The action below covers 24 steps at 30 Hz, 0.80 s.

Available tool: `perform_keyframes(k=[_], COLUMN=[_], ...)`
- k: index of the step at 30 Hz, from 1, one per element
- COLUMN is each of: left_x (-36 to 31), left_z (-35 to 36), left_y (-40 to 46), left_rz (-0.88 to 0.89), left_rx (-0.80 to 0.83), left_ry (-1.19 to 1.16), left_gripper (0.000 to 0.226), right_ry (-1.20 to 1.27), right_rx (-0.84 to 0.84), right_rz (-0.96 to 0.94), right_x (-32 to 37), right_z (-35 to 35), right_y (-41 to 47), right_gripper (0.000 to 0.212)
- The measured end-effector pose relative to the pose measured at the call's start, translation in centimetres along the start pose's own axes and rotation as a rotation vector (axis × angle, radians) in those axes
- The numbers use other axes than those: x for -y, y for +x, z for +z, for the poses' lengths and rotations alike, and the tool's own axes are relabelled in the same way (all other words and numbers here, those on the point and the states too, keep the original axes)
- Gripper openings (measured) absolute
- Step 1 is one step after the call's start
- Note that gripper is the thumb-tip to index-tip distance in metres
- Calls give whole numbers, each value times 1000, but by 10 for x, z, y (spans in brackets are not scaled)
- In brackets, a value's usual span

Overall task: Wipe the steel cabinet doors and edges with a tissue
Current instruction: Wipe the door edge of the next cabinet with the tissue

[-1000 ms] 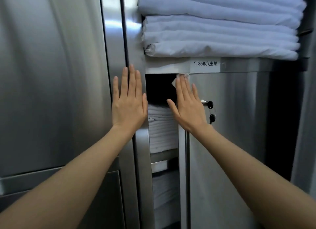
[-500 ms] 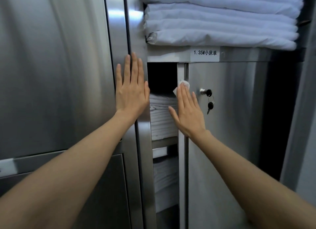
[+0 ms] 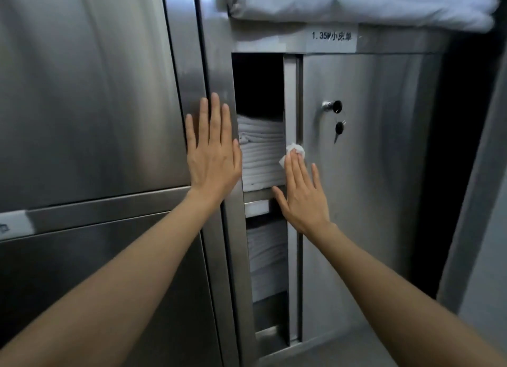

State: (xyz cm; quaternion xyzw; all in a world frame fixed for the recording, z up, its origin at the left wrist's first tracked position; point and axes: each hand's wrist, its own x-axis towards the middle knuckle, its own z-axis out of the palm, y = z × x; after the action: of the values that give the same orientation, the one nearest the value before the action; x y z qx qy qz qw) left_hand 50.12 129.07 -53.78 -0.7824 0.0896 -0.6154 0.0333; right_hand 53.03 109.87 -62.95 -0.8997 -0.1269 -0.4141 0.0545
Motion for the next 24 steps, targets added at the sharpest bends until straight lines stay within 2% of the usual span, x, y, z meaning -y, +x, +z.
perform_keyframes(k=[4,9,11,13,18,20,24], left_x=[-13,-25,-25,-23,-20,-22,-20], left_z=[9,35,44,48,51,54,60], left_y=[-73,-146,-155,-157,-155,-157,-158], left_rz=[16,80,84,87,100,105,103], left_rx=[7,73,106,112,91,75,55], left_ry=[-6,-5,38,64,67,65,101], left_gripper=[64,63,64,65,68,67,64], right_ry=[58,25,-14,-27,5,-17,7], right_rx=[-42,62,126,128,-78,-135,20], right_rz=[6,-4,-35,-49,-61,-58,-32], right_x=[2,1,-1,-3,-6,-11,-2], right_z=[10,62,83,86,32,32,96], right_y=[-8,-94,-132,-133,-28,-18,-121], right_gripper=[73,71,71,73,72,70,71])
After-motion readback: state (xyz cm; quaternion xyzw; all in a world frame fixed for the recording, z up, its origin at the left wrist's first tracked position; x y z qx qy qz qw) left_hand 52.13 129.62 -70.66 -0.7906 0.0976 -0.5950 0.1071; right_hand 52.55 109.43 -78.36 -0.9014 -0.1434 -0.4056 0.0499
